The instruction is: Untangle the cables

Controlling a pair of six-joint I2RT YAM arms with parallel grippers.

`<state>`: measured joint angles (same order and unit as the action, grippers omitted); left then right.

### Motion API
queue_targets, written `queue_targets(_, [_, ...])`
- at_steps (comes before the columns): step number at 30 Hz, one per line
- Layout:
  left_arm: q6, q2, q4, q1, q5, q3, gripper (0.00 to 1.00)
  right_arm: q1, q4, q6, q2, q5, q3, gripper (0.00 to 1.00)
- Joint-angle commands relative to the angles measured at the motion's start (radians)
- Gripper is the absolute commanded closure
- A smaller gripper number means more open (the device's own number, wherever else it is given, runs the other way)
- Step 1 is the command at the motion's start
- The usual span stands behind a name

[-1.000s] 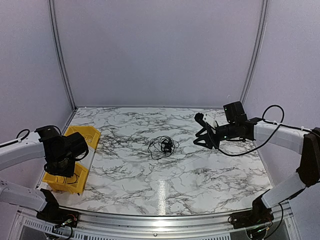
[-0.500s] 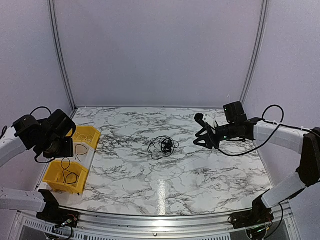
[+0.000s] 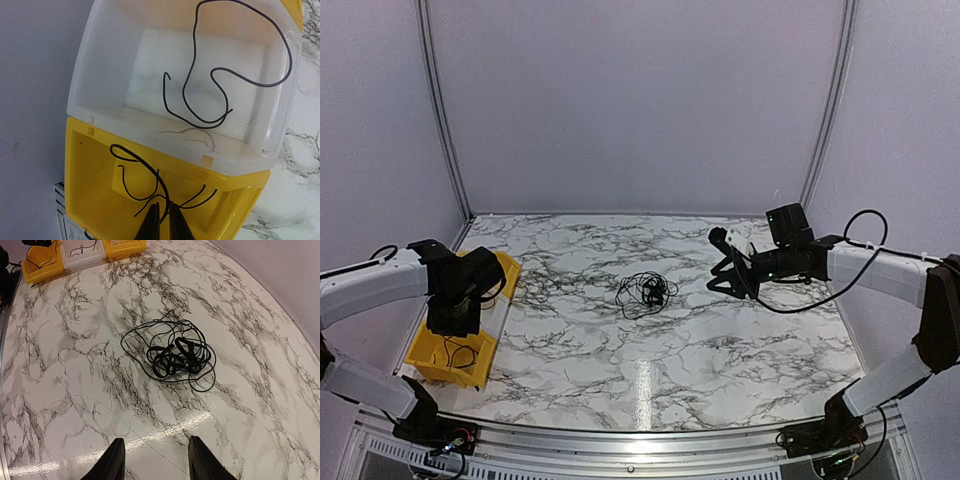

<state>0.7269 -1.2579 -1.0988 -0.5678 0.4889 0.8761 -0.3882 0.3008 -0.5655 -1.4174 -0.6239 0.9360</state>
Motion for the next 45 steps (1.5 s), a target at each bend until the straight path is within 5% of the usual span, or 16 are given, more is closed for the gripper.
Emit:
queue_targets(1, [0.035, -0.067, -0.005, 0.008, 0.059, 0.000, 1.00, 0.002, 0.014, -0.012, -0.014, -0.023, 0.021, 0.56])
queue_targets(10, [0.084, -0.220, 0.042, 0.009, 0.115, -0.015, 1.00, 0.000, 0.003, 0.017, -0.026, -0.034, 0.029, 0.57])
queue_targets(13, [0.073, -0.155, 0.028, 0.003, 0.067, 0.004, 0.68, -0.016, -0.005, 0.029, -0.056, 0.031, 0.053, 0.56])
queue_targets(17, [0.065, -0.015, -0.028, -0.007, 0.028, 0.079, 0.54, -0.079, 0.019, 0.002, -0.148, 0.196, 0.137, 0.60])
queue_targets(27, [-0.048, 0.081, 0.017, -0.134, 0.160, 0.284, 0.45, -0.144, 0.098, 0.006, -0.473, 0.367, 0.482, 0.71])
queue_targets(36, [-0.206, 0.127, 0.446, -0.274, -0.020, 0.162, 0.40, -0.163, 0.180, 0.002, -0.677, 0.312, 0.697, 0.69])
queue_targets(45, [-0.218, 0.121, 0.593, -0.285, -0.091, 0.076, 0.38, -0.168, 0.194, 0.005, -0.751, 0.286, 0.738, 0.70])
